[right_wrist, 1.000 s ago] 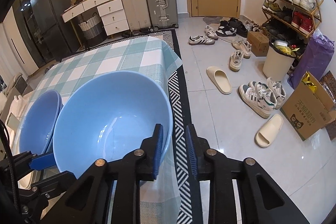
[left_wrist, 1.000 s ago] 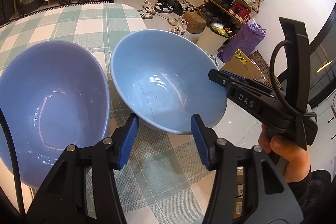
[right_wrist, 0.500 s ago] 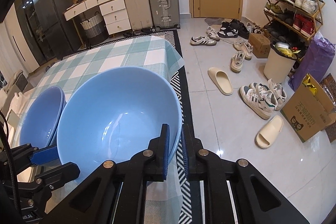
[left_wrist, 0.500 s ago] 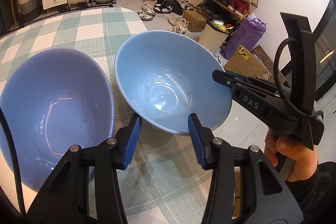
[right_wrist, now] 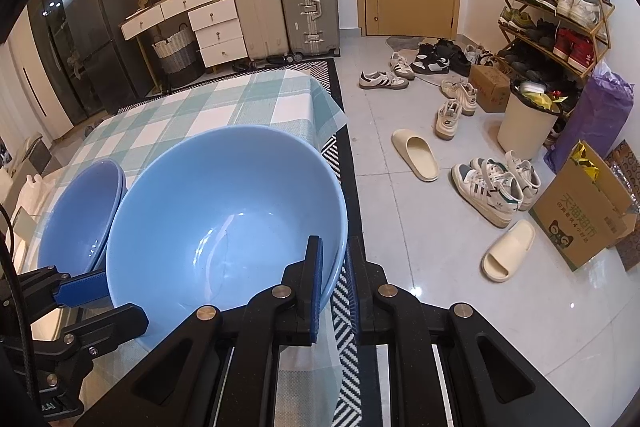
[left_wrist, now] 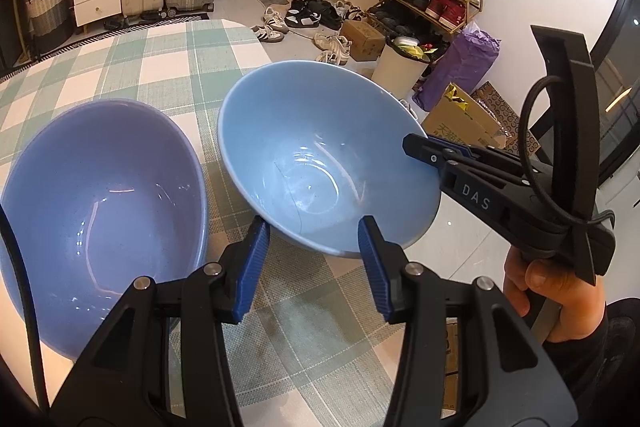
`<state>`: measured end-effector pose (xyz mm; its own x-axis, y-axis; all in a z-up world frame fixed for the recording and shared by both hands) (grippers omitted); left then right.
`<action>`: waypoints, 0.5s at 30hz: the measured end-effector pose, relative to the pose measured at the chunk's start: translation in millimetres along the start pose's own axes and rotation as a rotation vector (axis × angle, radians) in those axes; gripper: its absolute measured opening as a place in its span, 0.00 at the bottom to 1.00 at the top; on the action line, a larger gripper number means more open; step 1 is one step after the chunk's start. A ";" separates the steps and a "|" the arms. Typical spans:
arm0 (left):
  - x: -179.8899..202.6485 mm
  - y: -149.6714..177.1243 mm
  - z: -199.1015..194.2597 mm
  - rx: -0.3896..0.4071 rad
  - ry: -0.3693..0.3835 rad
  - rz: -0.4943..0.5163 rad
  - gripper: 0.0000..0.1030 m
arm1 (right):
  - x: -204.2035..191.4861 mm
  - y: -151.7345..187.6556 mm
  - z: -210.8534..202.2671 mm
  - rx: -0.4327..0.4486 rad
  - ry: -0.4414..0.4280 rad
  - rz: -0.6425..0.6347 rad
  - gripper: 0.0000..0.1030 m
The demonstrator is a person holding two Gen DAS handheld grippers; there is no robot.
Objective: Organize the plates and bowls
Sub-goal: 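Lift the light blue bowl with both grippers toward the stacked blue bowls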
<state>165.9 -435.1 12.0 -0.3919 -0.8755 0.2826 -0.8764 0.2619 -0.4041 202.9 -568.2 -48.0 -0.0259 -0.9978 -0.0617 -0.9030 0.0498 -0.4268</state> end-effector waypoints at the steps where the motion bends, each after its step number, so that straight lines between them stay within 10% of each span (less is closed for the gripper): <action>1: 0.6 0.1 -1.4 0.002 0.001 0.001 0.42 | -0.3 0.3 -1.5 0.002 0.001 -0.001 0.11; 15: 7.9 5.6 -33.1 0.048 0.008 0.028 0.42 | -5.7 0.1 -32.5 0.044 0.011 -0.011 0.11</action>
<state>148.6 -427.1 40.8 -0.4186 -0.8646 0.2779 -0.8508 0.2662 -0.4530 189.0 -564.0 -18.4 -0.0210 -0.9987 -0.0468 -0.8835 0.0405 -0.4666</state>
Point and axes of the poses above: each gripper's, at about its wrist camera, not at the fingertips, and z roughly the way its jaws point, x to its right, y to its underside, the point moved 3 cm from there along z, roughly the way its jaws point, and after that the axes turned 13 degrees about -x, right-handed, at the moved point
